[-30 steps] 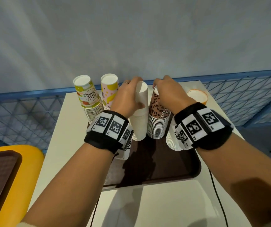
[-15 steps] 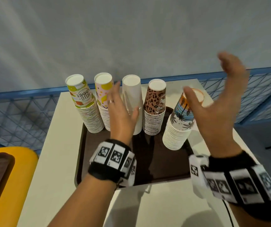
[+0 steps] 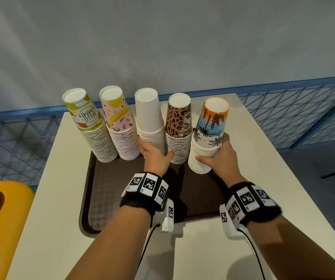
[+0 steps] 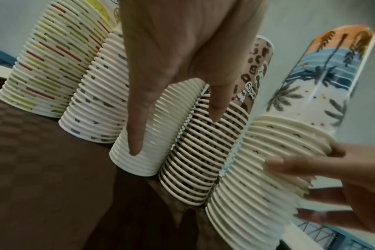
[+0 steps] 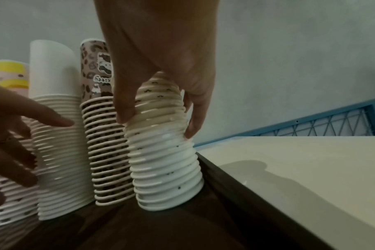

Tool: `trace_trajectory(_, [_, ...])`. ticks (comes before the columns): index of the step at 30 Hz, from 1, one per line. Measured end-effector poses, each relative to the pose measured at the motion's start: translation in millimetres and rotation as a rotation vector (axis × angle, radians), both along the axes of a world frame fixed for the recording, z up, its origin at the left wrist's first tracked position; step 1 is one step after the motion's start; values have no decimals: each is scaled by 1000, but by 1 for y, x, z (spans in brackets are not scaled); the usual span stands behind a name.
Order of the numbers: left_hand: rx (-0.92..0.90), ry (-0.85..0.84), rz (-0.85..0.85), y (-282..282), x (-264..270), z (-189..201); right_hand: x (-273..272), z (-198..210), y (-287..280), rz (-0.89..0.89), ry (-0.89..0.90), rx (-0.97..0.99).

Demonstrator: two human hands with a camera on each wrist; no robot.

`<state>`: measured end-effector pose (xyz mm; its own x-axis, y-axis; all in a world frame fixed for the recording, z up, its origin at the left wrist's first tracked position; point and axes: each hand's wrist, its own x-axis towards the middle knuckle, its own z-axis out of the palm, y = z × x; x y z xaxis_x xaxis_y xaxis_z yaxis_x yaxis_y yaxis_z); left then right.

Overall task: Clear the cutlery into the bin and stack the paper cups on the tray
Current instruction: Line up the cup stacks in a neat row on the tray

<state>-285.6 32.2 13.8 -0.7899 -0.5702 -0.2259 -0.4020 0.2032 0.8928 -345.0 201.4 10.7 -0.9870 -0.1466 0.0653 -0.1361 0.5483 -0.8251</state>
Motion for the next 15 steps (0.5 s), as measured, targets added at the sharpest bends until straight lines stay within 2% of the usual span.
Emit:
trace_trajectory(10, [94, 8, 65, 1, -6, -19, -47, -6, -13, -1, 35, -76])
trace_trajectory(15, [126, 7, 100, 1, -12, -21, -57, -12, -13, 82, 36, 7])
